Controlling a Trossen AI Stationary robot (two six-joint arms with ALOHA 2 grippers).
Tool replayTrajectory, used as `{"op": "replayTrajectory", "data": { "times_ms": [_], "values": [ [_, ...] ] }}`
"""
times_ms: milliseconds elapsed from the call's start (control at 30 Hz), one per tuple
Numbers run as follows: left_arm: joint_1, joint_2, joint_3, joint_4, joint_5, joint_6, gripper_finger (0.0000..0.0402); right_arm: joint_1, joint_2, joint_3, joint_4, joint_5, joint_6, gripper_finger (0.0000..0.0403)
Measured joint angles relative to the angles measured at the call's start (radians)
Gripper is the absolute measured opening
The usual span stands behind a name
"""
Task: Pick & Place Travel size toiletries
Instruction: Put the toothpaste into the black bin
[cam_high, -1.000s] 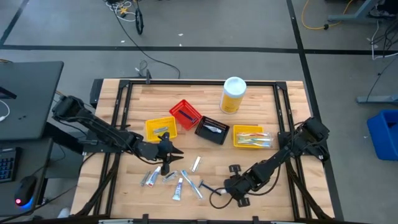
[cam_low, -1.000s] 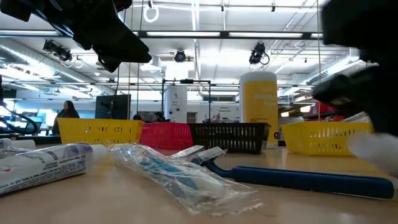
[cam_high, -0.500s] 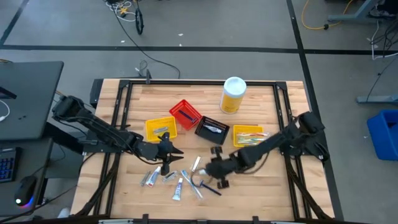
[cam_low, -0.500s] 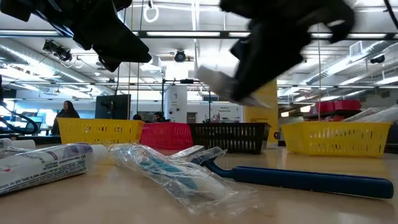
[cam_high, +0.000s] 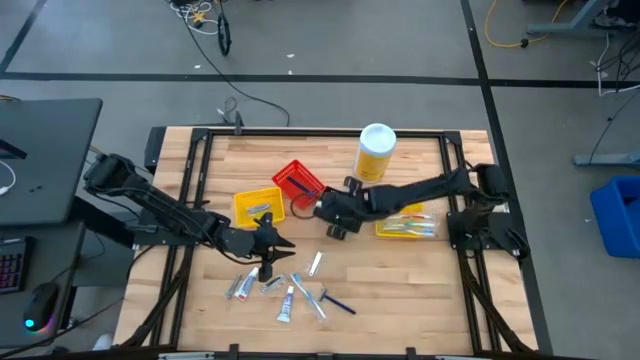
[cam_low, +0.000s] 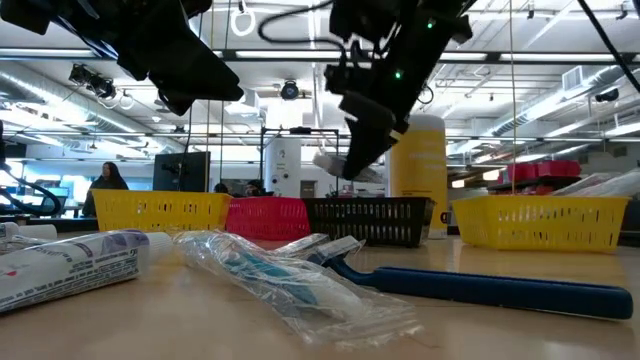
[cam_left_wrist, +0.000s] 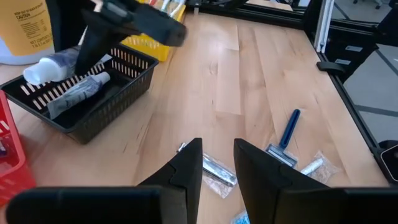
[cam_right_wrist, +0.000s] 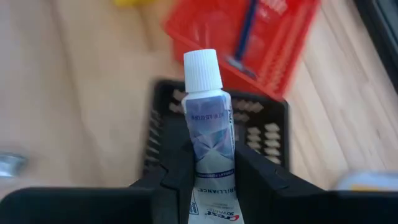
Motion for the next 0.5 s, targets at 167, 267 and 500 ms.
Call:
{"op": "replayTrajectory", "data": {
  "times_ms": [167,267,500],
  "values": [
    [0.0,0.0,0.0,0.0,-0.001,0.01,0.0098,-0.055,0.0,-0.051,0.023,-0.133,0.005,0.0105],
    [0.0,0.0,0.0,0.0,-0.003,0.008,0.0098,-0.067,0.0,-0.097,0.036,-0.139,0.006,0.0107],
    [0.0,0.0,0.0,0.001,-0.004,0.006,0.0098,-0.073,0.0,-0.148,0.083,-0.141,-0.036,0.0134]
  ]
}}
